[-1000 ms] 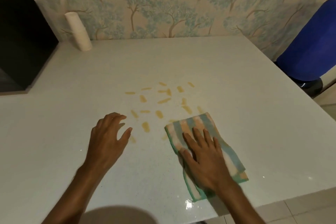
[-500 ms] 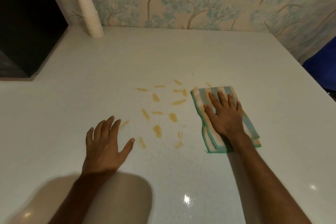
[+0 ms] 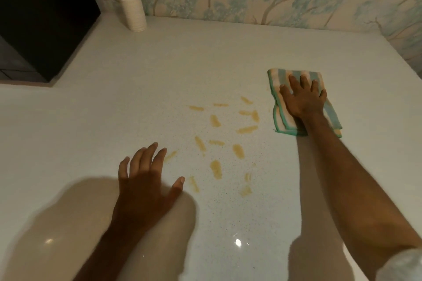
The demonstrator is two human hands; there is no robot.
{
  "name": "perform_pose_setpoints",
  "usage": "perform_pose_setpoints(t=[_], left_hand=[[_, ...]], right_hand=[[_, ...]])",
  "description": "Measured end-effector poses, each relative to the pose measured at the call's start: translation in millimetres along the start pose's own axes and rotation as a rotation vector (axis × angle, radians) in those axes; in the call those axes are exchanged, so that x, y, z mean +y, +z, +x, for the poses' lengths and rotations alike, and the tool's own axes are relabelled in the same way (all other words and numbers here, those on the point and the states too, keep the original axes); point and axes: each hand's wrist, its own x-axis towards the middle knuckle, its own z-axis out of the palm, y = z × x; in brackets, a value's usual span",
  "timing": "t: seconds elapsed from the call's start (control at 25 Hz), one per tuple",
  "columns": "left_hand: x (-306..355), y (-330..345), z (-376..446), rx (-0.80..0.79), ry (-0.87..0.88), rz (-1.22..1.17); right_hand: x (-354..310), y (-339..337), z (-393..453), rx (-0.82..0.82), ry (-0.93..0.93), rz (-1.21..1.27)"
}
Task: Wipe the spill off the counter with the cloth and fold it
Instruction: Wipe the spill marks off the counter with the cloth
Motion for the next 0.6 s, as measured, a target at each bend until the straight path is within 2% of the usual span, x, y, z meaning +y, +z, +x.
perform_pose_setpoints(t=[0.12, 0.28, 0.44, 0.6], left_hand=[[0, 0, -1, -0.009, -0.005, -0.031], [0, -2, -7, 0.029, 0.015, -0.049], [1, -7, -4, -0.064, 0.000, -0.016], [-3, -13, -7, -0.067, 0.006, -0.091]], right_hand=[[-8, -2, 21, -0.022, -0.035, -0.002], [-11, -5, 9, -0.075, -0.171, -0.041], [-18, 5, -37, -0.065, -0.223, -0.062], [-24, 17, -111, -0.055, -0.213, -0.038]])
